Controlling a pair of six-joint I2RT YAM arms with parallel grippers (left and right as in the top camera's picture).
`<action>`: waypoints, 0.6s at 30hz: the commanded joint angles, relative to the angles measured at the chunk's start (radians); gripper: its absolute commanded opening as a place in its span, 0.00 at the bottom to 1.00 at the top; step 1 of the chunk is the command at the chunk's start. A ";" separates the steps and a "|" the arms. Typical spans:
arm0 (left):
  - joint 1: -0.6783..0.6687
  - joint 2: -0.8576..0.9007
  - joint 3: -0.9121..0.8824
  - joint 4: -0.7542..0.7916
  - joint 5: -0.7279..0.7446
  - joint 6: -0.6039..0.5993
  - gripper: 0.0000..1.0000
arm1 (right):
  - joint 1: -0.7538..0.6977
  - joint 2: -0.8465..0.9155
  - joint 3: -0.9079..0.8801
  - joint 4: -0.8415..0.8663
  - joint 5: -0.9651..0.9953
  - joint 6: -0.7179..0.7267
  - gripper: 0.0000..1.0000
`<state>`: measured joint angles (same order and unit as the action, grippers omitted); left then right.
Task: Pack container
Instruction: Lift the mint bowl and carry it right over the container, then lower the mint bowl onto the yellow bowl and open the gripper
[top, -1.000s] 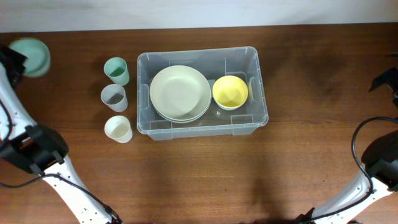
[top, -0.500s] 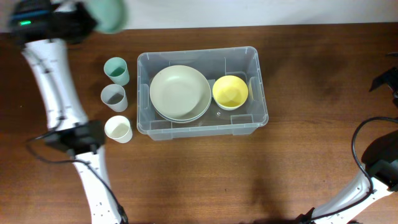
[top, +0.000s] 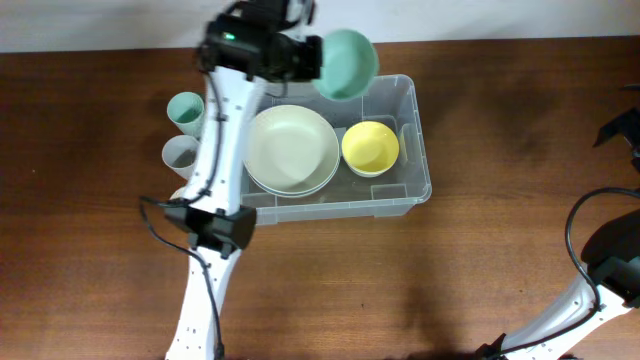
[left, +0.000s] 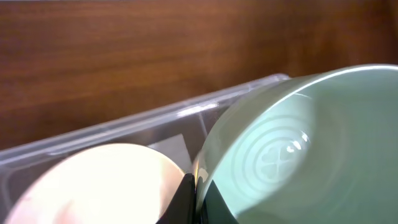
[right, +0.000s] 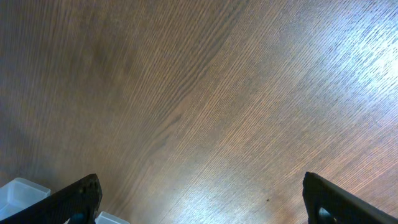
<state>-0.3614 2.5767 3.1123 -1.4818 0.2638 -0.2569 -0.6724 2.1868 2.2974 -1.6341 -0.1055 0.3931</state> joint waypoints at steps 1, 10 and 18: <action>-0.051 -0.022 -0.037 0.002 -0.086 0.019 0.01 | 0.004 -0.021 -0.004 0.000 0.005 0.008 0.99; -0.115 -0.018 -0.223 0.031 -0.101 0.019 0.01 | 0.004 -0.021 -0.004 0.000 0.005 0.008 0.99; -0.153 -0.018 -0.319 0.022 -0.100 0.019 0.02 | 0.004 -0.021 -0.004 0.000 0.005 0.008 0.99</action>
<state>-0.4919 2.5767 2.8147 -1.4582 0.1730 -0.2527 -0.6724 2.1868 2.2974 -1.6341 -0.1055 0.3935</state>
